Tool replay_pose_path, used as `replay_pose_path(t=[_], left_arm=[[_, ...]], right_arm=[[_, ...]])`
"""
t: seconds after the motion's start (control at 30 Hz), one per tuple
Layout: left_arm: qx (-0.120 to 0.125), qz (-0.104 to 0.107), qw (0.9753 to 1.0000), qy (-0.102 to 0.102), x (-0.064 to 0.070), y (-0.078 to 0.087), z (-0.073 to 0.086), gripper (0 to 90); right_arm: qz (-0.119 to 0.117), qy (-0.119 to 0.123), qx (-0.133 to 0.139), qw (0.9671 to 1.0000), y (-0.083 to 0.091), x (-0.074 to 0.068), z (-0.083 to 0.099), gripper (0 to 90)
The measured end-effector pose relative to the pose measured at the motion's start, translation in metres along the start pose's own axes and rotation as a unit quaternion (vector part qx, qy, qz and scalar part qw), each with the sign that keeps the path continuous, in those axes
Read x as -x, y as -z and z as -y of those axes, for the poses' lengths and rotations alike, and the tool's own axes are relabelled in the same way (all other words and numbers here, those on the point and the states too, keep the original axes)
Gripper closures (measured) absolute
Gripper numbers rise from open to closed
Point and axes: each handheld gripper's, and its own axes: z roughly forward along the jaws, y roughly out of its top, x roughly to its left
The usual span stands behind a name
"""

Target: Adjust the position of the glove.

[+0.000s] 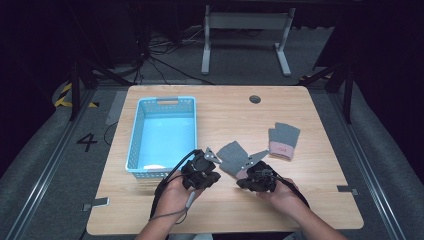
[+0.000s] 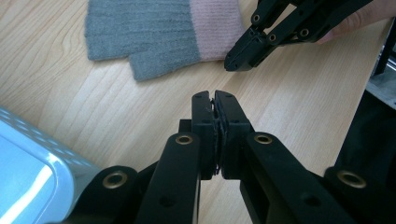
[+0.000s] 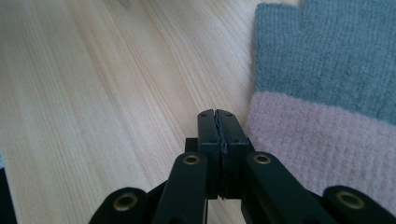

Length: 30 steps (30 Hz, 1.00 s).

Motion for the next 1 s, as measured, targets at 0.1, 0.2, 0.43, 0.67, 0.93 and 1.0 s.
replay_pose_path(t=[0.1,0.2,0.43,0.67,0.93,1.0], left_arm=[[0.001,0.001,1.0,-0.001,0.0,0.0,-0.001,87.0],[0.002,0.003,1.0,0.001,0.0,-0.001,-0.001,86.3],[0.003,0.004,1.0,-0.004,0.0,-0.001,-0.003,85.7],[0.0,0.009,0.9999,-0.007,-0.001,-0.002,-0.006,85.0],[0.003,0.009,0.9999,-0.007,0.0,-0.001,-0.006,84.7],[0.001,0.009,0.9999,-0.006,-0.001,-0.001,-0.006,84.7]], right_arm=[[0.002,0.0,-0.004,1.0,0.0,0.001,0.002,89.3],[0.003,-0.009,-0.002,1.0,0.001,0.004,0.003,89.4],[0.008,-0.015,-0.002,0.9999,0.004,0.009,0.008,89.3],[0.016,-0.029,0.0,0.9995,0.009,0.017,0.014,89.3],[0.027,-0.041,-0.001,0.9988,0.013,0.026,0.019,89.3],[0.031,-0.042,-0.001,0.9986,0.014,0.029,0.02,89.3]])
